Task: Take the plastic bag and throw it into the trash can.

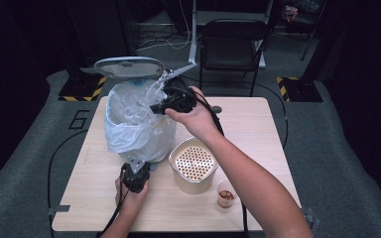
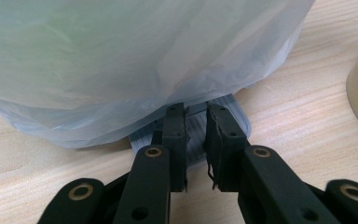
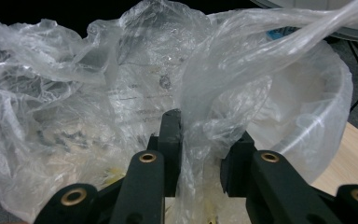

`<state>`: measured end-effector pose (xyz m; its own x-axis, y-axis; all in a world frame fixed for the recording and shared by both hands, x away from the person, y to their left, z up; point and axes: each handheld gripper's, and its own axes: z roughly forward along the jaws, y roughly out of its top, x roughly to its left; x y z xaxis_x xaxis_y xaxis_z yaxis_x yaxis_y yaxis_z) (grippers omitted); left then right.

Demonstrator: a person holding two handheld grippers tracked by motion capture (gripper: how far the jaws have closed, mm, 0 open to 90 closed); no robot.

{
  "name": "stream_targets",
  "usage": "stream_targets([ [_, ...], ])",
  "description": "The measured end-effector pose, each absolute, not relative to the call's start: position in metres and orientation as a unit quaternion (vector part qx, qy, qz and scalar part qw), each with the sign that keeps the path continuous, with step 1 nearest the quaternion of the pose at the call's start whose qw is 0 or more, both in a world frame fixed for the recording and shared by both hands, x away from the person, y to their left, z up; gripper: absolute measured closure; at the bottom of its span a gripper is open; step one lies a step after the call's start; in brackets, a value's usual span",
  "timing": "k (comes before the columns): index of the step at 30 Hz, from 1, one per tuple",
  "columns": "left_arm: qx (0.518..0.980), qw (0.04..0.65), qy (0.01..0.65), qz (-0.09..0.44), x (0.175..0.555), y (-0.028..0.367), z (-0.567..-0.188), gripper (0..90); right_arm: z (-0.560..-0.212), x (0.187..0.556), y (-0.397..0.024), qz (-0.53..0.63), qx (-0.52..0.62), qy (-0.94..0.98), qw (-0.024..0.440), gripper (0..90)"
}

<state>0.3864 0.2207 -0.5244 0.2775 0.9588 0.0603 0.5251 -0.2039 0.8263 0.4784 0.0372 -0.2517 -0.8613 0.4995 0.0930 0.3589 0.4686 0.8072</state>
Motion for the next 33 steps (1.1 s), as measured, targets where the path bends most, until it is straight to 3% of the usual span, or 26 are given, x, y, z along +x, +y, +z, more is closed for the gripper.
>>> stream_targets([
  [25, 0.715, 0.36, 0.52, 0.299, 0.386, 0.221, -0.525, 77.9, -0.276, 0.507, 0.079, 0.433, 0.303, 0.843, 0.096, 74.1],
  [27, 0.713, 0.362, 0.52, 0.302, 0.386, 0.22, -0.525, 78.0, -0.277, 0.508, 0.08, 0.434, 0.308, 0.841, 0.099, 70.5],
  [30, 0.715, 0.36, 0.52, 0.299, 0.386, 0.221, -0.525, 78.0, -0.279, 0.511, 0.083, 0.438, 0.322, 0.833, 0.101, 53.8],
  [33, 0.715, 0.36, 0.519, 0.299, 0.386, 0.221, -0.525, 78.0, -0.28, 0.511, 0.082, 0.441, 0.321, 0.831, 0.105, 46.8],
])
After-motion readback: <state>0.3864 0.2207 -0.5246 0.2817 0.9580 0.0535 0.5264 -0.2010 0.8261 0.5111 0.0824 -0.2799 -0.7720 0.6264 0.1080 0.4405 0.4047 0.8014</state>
